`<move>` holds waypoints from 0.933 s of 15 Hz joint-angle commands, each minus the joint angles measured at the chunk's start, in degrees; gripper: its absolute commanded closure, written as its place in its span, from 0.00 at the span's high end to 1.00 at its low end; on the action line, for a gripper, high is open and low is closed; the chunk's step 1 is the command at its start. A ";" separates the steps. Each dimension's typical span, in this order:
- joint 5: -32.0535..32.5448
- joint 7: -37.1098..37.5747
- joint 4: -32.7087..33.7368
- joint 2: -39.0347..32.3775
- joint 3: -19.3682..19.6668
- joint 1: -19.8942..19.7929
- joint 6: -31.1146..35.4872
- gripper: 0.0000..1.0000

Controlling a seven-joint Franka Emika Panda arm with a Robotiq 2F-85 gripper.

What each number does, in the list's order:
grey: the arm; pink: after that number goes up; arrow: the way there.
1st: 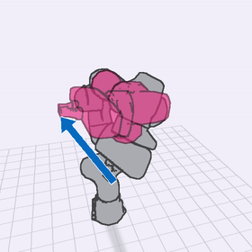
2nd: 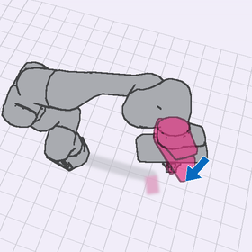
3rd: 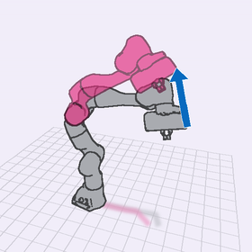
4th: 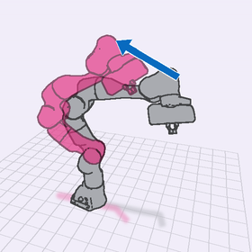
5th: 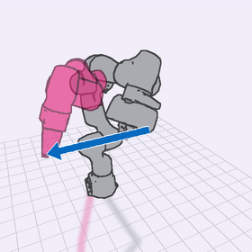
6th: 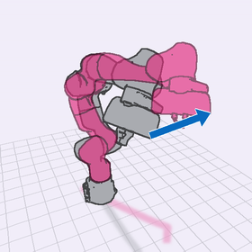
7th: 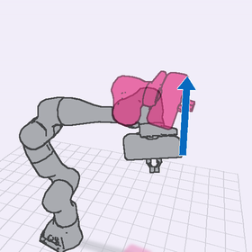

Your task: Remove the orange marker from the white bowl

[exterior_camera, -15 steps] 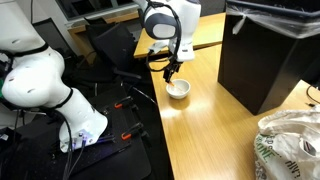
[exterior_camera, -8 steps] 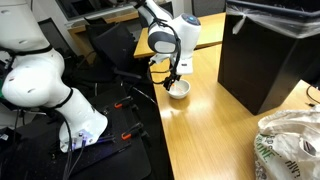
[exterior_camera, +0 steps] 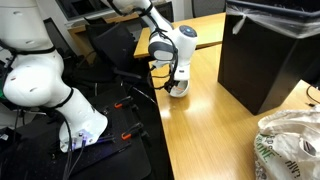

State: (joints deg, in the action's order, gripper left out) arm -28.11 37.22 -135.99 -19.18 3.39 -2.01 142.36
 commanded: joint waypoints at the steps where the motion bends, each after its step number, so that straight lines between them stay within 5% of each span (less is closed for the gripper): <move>1: -1.55 -1.10 -0.72 0.09 0.16 0.96 5.53 0.33; 6: -1.13 -1.64 -0.81 1.43 0.02 0.77 7.51 0.01; 14: 1.29 0.32 -1.99 7.21 1.79 0.77 4.35 0.03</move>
State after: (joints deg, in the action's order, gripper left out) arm -28.01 36.91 -136.07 -16.36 3.92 -1.51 148.93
